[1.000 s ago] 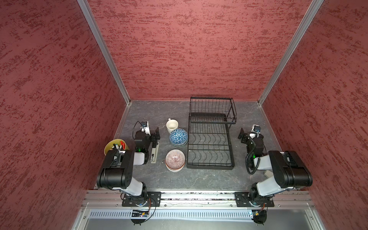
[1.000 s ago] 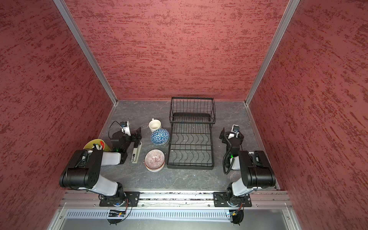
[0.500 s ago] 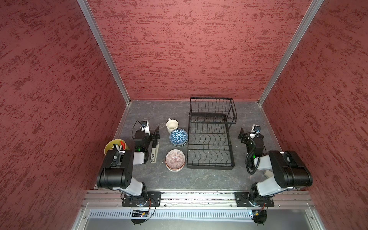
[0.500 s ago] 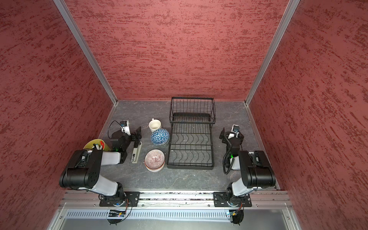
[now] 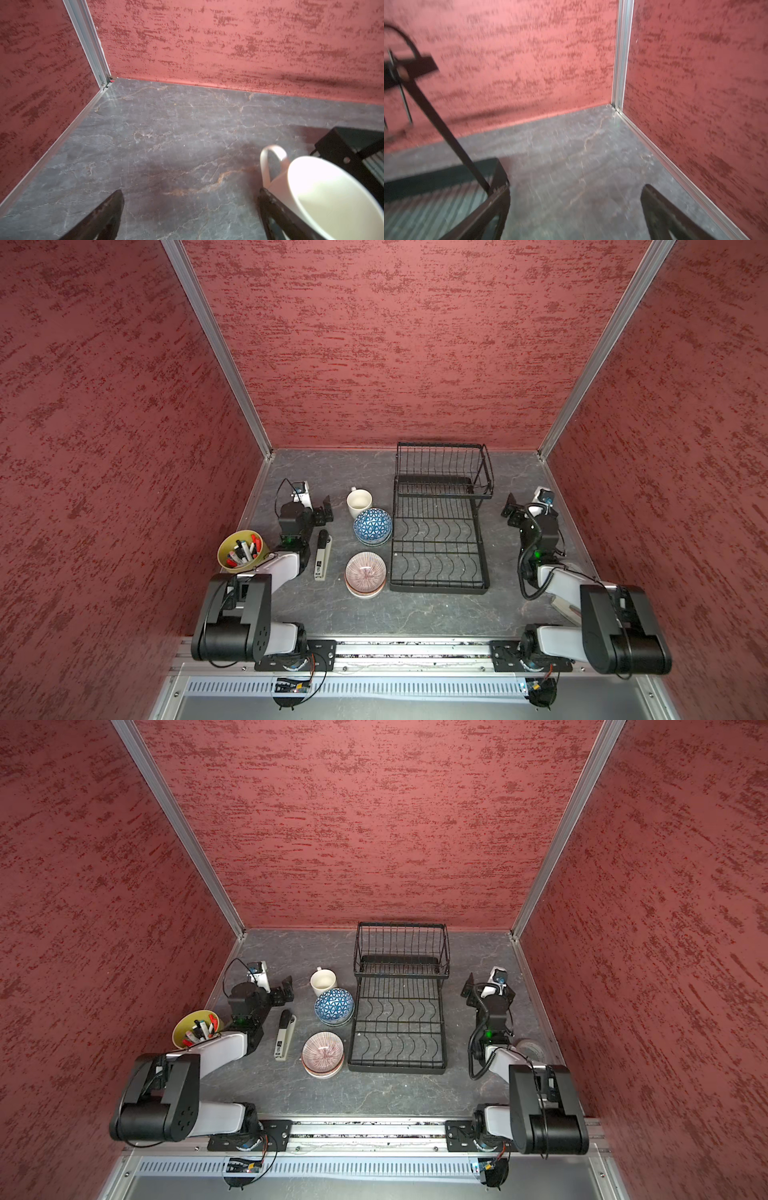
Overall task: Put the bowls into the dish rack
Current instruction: 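Reach the left gripper to the bowl stack while the right gripper moves over the rack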
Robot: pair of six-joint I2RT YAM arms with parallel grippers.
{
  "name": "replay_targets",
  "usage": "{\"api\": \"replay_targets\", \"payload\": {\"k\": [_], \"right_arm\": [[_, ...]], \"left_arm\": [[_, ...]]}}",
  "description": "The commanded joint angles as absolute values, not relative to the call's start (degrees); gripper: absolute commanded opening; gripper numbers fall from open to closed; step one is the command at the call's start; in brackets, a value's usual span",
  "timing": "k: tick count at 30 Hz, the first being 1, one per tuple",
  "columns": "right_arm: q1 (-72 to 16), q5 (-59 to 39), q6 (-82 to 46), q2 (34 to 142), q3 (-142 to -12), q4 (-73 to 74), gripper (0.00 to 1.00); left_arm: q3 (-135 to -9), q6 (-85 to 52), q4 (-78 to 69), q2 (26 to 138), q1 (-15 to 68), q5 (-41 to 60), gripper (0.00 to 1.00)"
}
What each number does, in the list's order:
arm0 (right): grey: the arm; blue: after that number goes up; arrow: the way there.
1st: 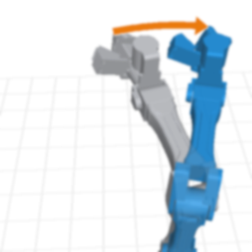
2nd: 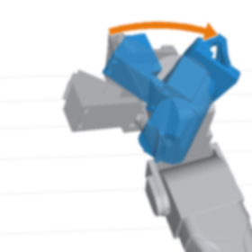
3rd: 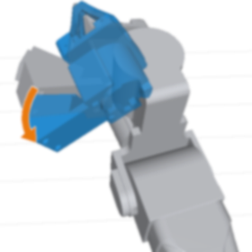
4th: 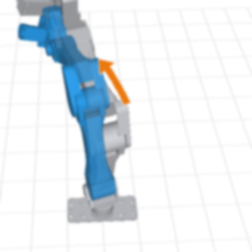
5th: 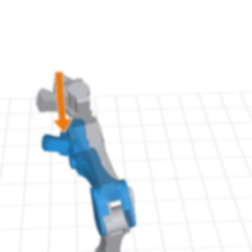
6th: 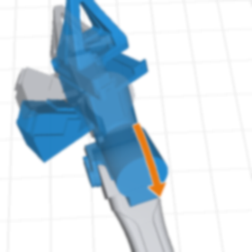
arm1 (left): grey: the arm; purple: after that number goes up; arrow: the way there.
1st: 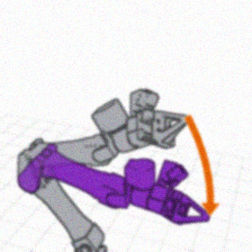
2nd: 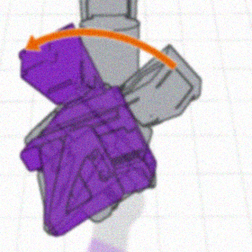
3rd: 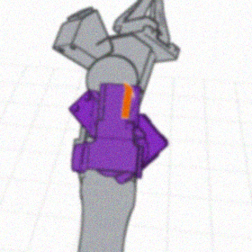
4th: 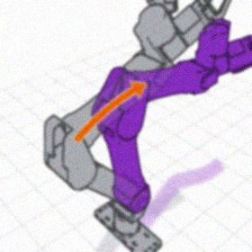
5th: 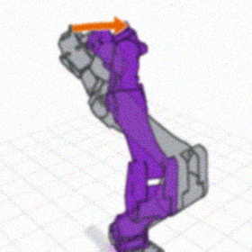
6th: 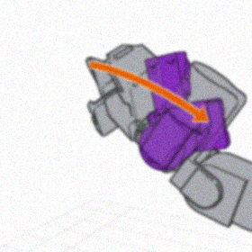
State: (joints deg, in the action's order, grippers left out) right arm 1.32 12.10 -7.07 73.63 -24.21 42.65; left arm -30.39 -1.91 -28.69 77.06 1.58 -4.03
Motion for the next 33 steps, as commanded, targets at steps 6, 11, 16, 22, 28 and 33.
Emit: {"api": "replay_targets", "payload": {"k": [6, 11, 16, 22, 28, 33], "right_arm": [[0.85, 13.93, -21.02, 65.72, -31.55, 8.56, 0.99], [0.77, 10.61, -26.13, 59.82, -33.32, -1.27, 0.99], [0.31, 9.39, -27.51, 56.55, -36.65, -12.98, 0.99], [-1.41, 5.56, -27.73, 55.25, -38.87, -22.12, 0.99], [-11.21, 7.80, -29.98, 54.92, -39.37, -25.56, 0.99], [-19.68, 11.33, -33.13, 55.33, -38.99, -26.10, 0.99]], "left_arm": [[-38.68, -8.83, 4.05, 71.71, 6.94, -15.98, 0.99], [-42.53, -15.59, 16.92, 68.52, 7.58, -12.03, 0.99], [-44.33, -23.03, 26.27, 64.44, 9.79, -4.82, 0.99], [-45.09, -28.18, 34.79, 59.95, 13.88, -0.60, 0.99], [-45.09, -32.96, 36.99, 57.77, 17.12, 2.25, 0.99], [-45.86, -35.11, 37.33, 60.01, 17.60, 3.58, 1.00]]}}
